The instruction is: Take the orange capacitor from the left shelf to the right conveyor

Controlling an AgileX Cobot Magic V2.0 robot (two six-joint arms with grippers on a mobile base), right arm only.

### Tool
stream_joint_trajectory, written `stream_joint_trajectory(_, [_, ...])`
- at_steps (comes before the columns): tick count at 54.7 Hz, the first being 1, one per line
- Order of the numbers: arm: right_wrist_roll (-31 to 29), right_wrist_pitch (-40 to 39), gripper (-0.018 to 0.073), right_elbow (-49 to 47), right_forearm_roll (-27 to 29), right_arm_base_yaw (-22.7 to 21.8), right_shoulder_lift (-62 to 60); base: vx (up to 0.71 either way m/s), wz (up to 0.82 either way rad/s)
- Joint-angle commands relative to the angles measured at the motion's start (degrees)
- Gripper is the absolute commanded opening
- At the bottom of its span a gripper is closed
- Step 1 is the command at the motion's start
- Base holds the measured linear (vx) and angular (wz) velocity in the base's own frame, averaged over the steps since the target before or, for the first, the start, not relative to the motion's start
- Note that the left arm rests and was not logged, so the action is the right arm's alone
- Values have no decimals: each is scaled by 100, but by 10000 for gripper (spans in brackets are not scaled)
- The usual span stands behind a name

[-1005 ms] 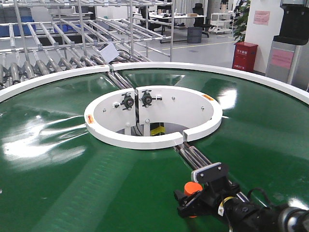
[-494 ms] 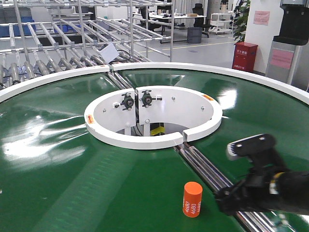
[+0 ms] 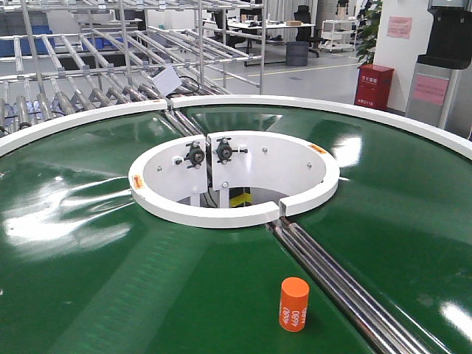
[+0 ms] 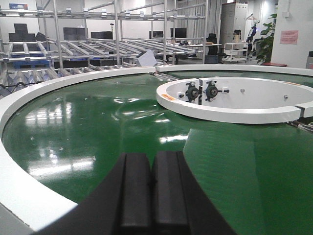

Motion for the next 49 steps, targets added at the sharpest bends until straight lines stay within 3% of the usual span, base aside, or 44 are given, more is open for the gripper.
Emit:
stream_joint_trajectory(1, [1, -321, 544, 73, -9, -16, -489, 0, 0])
stream_joint_trajectory(17, [-18, -35, 482, 164, -44, -16, -957, 0, 0])
stream_joint_trajectory(23, [-18, -35, 393, 164, -50, -16, -957, 0, 0])
stream_joint_trajectory(40, [-18, 79, -11, 164, -50, -16, -957, 0, 0])
stream_joint_trajectory(49, [-18, 105, -12, 164, -50, -16, -957, 0, 0])
